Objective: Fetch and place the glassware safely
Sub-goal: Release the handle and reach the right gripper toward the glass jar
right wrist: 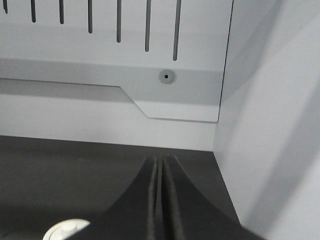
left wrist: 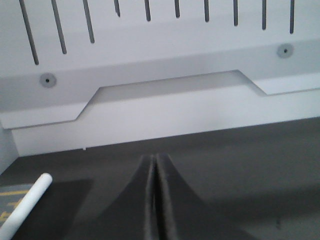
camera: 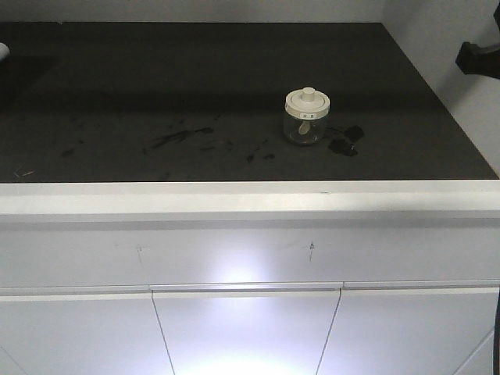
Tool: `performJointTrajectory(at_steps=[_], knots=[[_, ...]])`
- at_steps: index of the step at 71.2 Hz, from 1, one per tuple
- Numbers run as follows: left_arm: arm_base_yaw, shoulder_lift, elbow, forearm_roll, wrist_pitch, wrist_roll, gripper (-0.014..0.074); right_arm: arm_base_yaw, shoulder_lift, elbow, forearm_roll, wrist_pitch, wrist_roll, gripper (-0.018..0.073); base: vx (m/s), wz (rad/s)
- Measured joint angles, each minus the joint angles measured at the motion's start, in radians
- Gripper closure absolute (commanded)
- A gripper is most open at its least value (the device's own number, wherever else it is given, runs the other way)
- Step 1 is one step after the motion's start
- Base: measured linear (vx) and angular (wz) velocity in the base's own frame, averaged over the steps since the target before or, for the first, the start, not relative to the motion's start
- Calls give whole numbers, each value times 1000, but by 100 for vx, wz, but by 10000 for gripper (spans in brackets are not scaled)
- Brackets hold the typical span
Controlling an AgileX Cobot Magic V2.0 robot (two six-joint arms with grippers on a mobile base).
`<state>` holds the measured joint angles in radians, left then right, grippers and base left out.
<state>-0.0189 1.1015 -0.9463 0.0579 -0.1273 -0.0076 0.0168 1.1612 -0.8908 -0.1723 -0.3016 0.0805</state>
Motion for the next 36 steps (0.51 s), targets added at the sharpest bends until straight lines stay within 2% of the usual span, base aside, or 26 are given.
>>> performJointTrajectory(at_steps=[22,36], knots=[[0,-265,259,5,6,1,603,0,-133,240,0,-24,6,560,0,0],[0,-462,451,64,16,1,603,0,-207,375,0,-53,9,560,0,0]])
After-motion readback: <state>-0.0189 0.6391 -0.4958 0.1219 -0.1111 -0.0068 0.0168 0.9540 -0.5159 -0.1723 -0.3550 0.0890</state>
